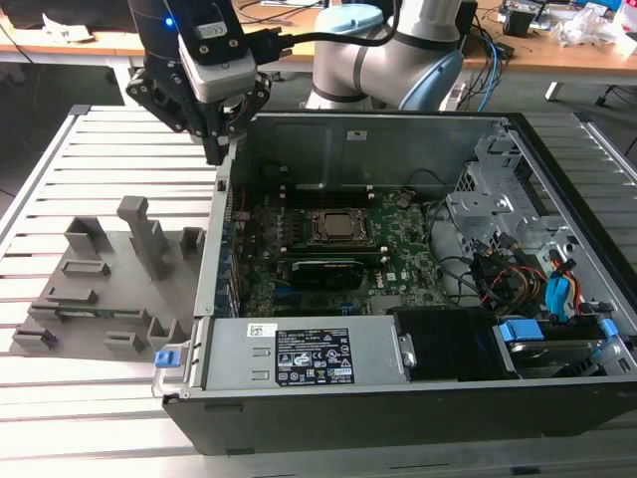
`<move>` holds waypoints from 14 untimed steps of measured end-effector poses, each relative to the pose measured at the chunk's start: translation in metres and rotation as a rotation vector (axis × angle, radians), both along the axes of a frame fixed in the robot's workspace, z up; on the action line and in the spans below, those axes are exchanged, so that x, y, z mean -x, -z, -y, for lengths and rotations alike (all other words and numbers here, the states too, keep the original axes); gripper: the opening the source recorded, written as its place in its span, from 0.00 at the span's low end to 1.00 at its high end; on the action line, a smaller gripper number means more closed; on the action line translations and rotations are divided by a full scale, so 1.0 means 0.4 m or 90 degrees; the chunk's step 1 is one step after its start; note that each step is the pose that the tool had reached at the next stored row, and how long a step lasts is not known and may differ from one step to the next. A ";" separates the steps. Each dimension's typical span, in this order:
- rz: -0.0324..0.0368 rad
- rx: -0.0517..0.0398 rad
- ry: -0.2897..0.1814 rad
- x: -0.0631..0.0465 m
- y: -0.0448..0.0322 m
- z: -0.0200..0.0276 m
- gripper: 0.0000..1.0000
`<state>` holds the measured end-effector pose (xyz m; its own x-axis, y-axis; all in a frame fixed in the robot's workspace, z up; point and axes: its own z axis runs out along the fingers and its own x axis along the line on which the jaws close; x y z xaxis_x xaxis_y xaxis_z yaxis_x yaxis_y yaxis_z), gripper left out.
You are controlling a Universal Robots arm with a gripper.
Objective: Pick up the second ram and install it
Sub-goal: 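Reach for the second ram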
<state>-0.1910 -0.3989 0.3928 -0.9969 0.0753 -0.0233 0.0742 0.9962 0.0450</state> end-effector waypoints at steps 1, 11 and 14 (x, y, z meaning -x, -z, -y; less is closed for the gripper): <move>0.0000 -0.0001 0.000 0.003 0.000 0.000 0.11; 0.0000 0.0000 0.000 0.076 0.001 0.000 0.11; 0.0001 0.0000 0.000 0.099 0.001 0.000 0.11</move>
<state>-0.2305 -0.3988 0.3924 -0.9969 0.0753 -0.0233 0.0742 0.9962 0.0451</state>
